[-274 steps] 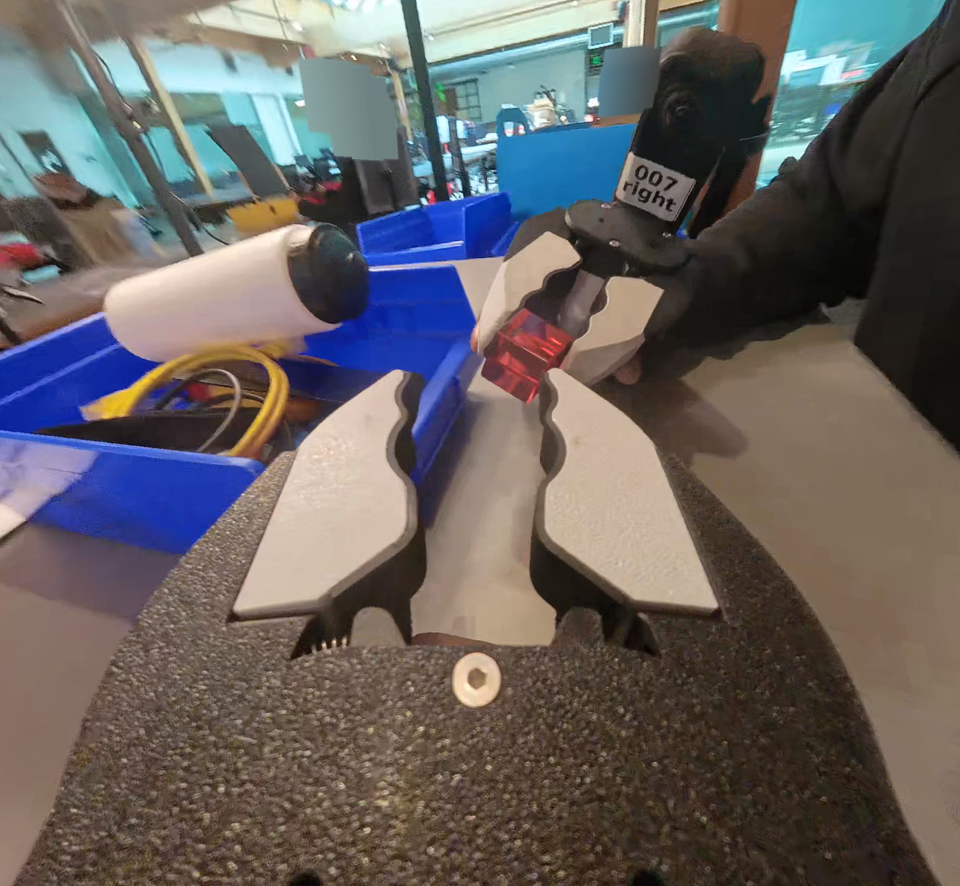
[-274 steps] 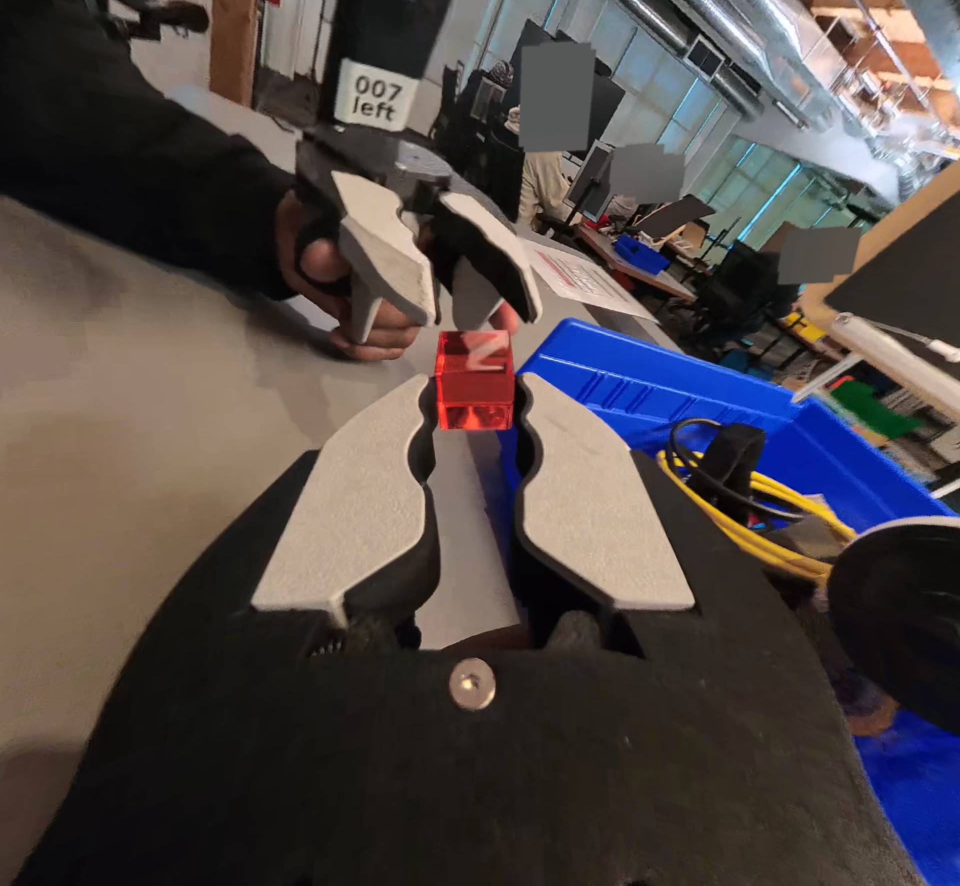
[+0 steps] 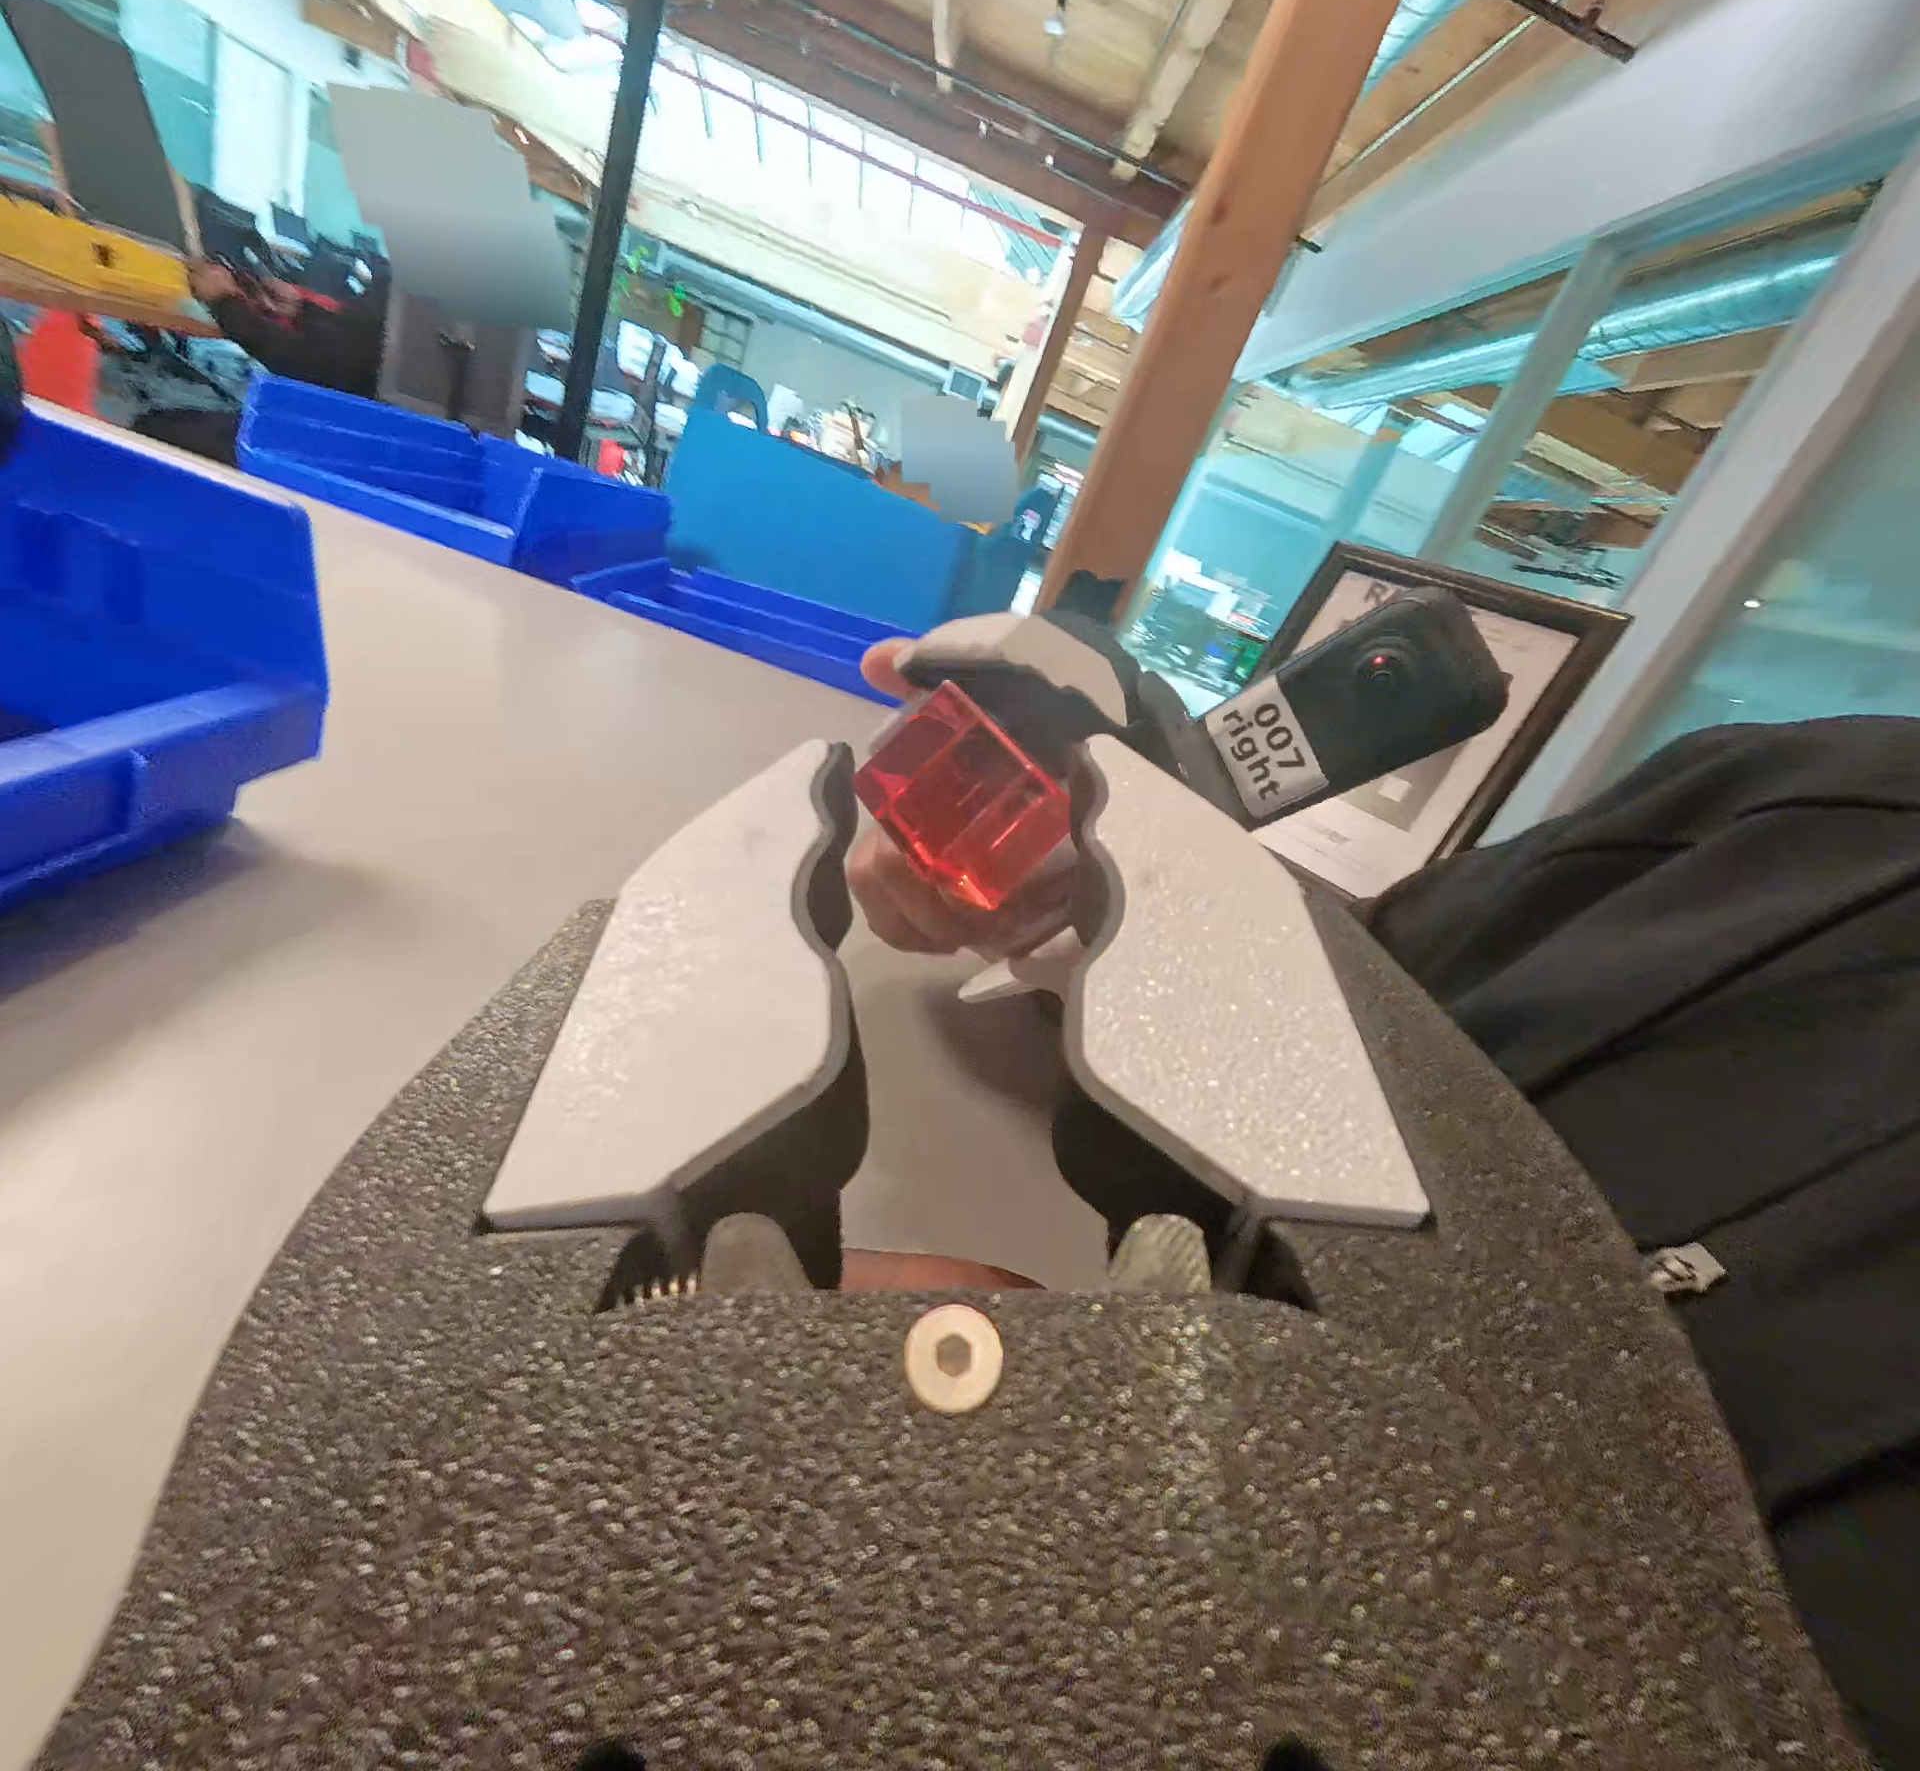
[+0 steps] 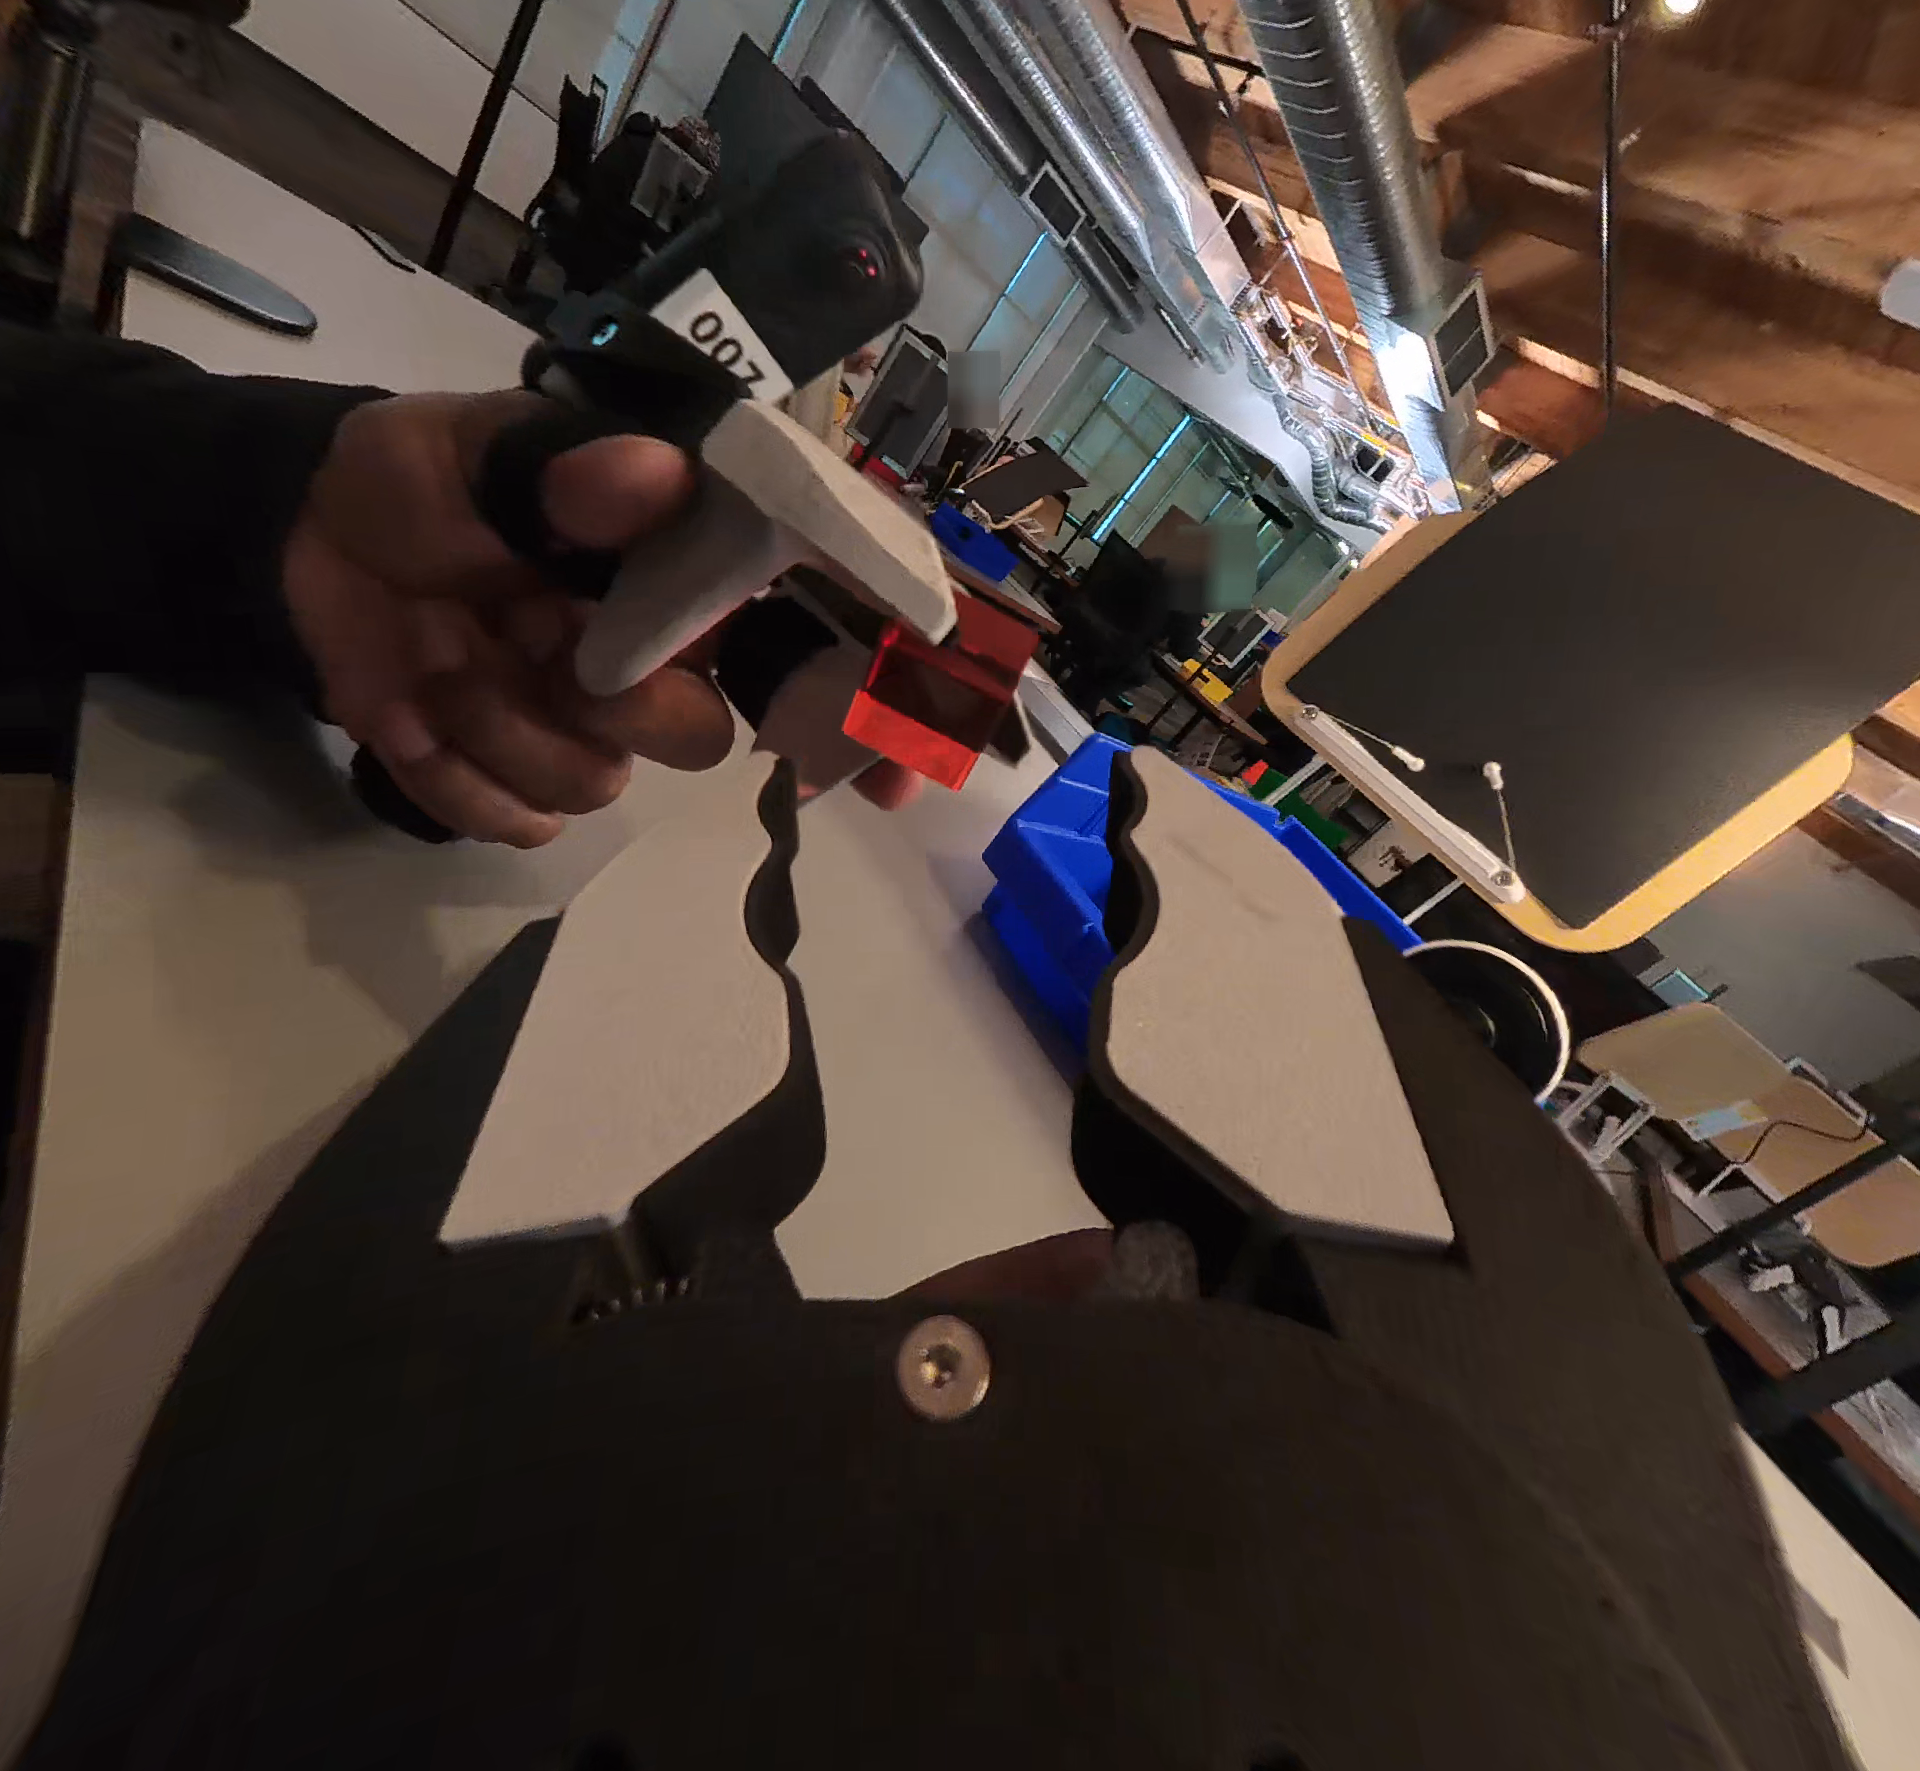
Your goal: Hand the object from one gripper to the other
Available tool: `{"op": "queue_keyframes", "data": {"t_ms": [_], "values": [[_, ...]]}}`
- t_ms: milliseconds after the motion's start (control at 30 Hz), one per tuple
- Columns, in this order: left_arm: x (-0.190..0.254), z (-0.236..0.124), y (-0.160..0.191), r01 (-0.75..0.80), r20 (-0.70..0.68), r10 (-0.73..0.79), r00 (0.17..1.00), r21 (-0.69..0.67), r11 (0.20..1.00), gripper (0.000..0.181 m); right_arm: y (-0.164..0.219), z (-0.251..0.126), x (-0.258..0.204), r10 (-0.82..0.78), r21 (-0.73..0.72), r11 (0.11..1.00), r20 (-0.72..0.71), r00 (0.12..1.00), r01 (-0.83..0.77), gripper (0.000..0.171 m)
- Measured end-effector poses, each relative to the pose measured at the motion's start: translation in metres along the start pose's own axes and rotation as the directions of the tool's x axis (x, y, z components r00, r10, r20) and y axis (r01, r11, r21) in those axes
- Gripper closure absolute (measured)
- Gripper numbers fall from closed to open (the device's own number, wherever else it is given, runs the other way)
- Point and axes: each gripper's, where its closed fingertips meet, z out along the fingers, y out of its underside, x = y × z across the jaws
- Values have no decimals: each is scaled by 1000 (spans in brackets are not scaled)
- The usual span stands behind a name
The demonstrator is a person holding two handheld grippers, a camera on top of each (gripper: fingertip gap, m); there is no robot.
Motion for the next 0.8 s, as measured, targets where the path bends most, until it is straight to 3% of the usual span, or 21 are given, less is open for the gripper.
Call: {"op": "queue_keyframes", "data": {"t_ms": [333,567,800], "values": [[4,2,17,209,-97,-217,971,-88,974,141,-2,1,-14,-134,4,991,23,991,134,113],[13,6,25,198,-135,-217,967,-141,970,141,-2,1,-17,-135,6,991,31,990,135,118],[7,8,29,189,-85,-203,976,-148,971,141,7,4,-18,-110,-45,993,44,993,112,127]]}}
